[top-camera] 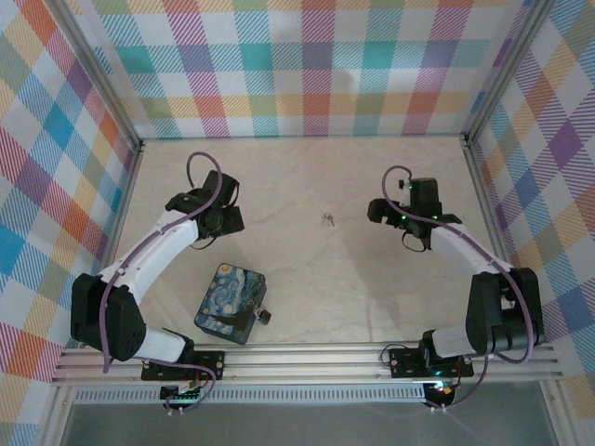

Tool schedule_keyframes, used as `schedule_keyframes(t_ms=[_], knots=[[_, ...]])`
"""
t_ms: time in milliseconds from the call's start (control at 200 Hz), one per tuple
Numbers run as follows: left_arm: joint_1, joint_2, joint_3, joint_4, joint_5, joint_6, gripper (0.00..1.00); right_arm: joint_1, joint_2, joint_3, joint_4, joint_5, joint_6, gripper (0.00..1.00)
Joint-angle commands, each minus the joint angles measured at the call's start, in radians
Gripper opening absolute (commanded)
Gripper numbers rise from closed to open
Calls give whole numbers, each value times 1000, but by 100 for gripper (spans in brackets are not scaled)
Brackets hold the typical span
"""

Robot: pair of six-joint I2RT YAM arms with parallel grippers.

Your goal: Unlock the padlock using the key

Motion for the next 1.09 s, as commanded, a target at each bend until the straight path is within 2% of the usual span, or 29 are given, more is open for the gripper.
schedule_keyframes(t_ms=[0,130,275,350,565,655,755,875,1090], knots=[[-21,-89,33,-268,36,-64,81,25,6,35,-110,-32,28,97],[-52,-151,-13,-338,91,-99,75,37,-21,14,-105,-40,48,96],[-91,-198,-123,-341,154,-155,64,41,-43,-7,-84,-16,83,96],[-115,-204,-167,-344,171,-176,61,46,-39,-2,-86,-6,90,96],[-235,-190,-311,-159,285,-279,62,61,-17,26,-90,-3,95,97],[-274,-143,-328,-83,295,-310,62,65,-9,33,-96,-9,87,97],[-283,-71,-320,-14,294,-326,63,66,-6,34,-104,-9,77,98],[-281,34,-246,32,239,-330,66,66,-8,27,-113,-14,69,98],[-253,319,56,67,183,-305,69,69,12,18,-94,-89,70,97]])
